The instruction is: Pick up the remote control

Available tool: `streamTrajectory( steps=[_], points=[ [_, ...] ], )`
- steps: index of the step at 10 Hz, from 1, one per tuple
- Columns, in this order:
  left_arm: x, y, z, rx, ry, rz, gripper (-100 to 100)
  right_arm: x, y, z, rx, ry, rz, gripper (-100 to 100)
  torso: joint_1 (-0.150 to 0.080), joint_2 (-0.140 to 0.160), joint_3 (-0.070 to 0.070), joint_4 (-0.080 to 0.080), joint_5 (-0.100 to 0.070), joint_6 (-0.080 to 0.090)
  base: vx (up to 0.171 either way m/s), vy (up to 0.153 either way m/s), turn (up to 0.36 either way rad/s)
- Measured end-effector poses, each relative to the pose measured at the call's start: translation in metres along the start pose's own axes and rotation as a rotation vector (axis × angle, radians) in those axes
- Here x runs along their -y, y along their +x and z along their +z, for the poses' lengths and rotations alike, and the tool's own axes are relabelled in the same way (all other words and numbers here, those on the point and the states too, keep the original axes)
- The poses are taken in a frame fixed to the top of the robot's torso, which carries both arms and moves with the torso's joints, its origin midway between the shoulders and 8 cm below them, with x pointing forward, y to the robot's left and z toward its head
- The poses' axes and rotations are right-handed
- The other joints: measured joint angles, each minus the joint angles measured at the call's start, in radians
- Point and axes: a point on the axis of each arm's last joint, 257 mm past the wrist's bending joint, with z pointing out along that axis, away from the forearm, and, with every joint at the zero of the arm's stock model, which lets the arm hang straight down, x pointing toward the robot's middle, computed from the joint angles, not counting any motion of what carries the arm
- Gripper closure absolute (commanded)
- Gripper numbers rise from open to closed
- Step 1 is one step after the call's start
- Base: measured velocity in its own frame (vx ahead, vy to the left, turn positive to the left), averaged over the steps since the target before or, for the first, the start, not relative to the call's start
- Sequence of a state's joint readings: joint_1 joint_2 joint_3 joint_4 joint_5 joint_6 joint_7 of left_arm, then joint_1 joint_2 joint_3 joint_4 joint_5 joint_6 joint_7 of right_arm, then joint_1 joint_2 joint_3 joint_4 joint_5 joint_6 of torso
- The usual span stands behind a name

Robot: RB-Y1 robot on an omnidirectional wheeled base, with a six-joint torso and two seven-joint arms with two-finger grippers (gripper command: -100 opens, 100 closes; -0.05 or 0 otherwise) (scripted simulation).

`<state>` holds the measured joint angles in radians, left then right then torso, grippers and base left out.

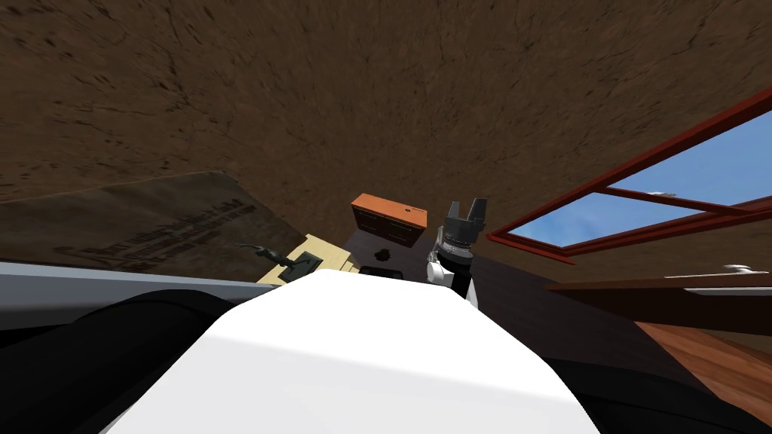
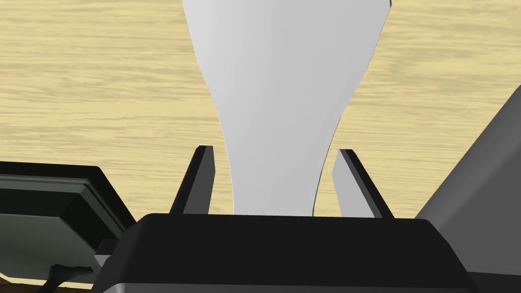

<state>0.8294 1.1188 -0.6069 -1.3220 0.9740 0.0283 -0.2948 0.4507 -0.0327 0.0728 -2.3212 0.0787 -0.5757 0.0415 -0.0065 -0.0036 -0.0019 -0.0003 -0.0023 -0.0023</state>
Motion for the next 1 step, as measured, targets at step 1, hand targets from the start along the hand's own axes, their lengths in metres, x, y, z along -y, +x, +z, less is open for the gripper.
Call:
streamTrajectory(
  steps=[1],
  points=[
    [-0.0001,-0.0006,-0.0005,0.000,0.000,0.000,0,0.0000,0.0000,0.0000,0.000,0.000,0.000,0,-0.001,0.000,0.000,0.000,-0.001,0.000,0.000,0.000,0.000]
  ],
)
